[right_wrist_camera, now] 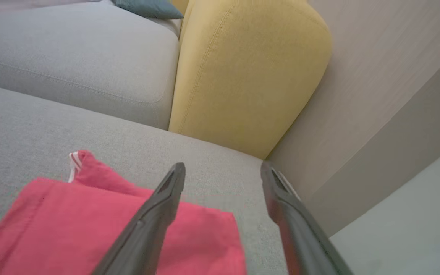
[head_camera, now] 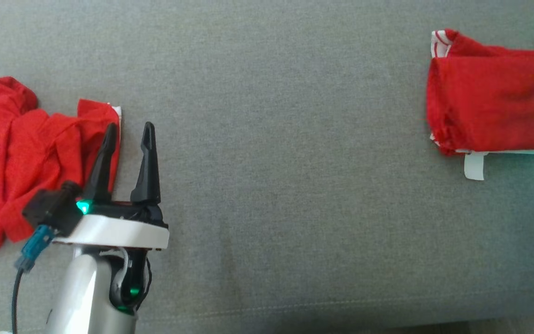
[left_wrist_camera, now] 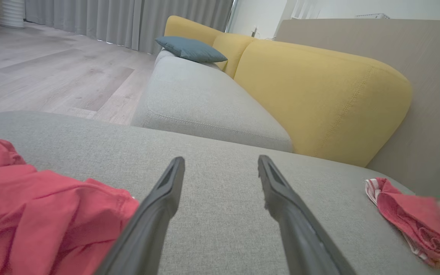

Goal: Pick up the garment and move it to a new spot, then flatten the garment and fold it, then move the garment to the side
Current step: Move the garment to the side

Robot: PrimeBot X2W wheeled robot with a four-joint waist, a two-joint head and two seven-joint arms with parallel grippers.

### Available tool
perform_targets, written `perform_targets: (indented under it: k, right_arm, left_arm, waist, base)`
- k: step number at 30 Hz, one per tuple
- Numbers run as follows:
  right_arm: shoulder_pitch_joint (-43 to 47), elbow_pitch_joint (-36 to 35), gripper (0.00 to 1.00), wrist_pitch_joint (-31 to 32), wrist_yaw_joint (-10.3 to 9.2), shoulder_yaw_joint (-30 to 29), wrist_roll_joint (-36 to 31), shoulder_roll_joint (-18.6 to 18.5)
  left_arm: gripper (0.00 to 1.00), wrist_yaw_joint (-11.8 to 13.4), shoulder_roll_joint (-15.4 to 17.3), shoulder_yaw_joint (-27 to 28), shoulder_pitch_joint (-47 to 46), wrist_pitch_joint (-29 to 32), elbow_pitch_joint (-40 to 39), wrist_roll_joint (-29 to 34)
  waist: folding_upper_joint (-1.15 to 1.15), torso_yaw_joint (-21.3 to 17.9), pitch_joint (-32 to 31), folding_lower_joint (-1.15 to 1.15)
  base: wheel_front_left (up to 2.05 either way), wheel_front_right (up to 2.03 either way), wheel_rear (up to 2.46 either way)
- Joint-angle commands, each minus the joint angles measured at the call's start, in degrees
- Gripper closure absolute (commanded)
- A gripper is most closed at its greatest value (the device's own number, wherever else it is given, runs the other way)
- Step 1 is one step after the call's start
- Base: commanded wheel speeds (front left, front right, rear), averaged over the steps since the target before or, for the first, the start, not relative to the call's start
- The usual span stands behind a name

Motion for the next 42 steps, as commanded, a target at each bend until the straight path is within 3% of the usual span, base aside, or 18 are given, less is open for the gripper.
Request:
perform_targets:
  k: [1,7,20,33,42]
  right_arm:
    - [0.61,-2.36,0.0,-0.2,0.19,1.1,0.52,-0.5]
    - [1.22,-4.13,0.0,-0.96,0.19,3.38,1.6,2.78]
    - [9.01,-8.17,0.0,-6.28,0.19,11.22,6.71,15.56]
    - [20.06,-11.56,0.0,-10.63,0.19,17.93,15.8,16.28]
    - [23.71,-12.56,0.0,-11.38,0.19,18.38,19.18,16.29]
  left_arm:
    - [0.0,-0.09,0.68,1.77,-1.35,-0.29,-1.66,-0.09]
    - [0.0,0.39,0.68,1.8,-0.35,-0.29,-1.45,-0.77]
    - [0.0,2.2,0.68,1.65,3.38,-0.29,-2.23,-1.11]
    - [0.0,4.1,0.68,1.16,7.76,-0.29,-1.27,1.69]
    - [0.0,4.49,0.68,0.25,9.19,-0.29,-1.22,1.0]
  waist:
    - [0.0,0.18,-0.61,0.0]
    - [0.0,0.74,-3.57,0.0]
    - [0.0,2.33,-11.95,0.0]
    - [0.0,2.13,-16.06,0.0]
    - [0.0,1.96,-16.78,0.0]
  base:
    - [0.0,0.0,0.0]
    - [0.0,0.0,0.0]
    - [0.0,0.0,0.0]
    - [0.0,0.0,0.0]
    - [0.0,0.0,0.0]
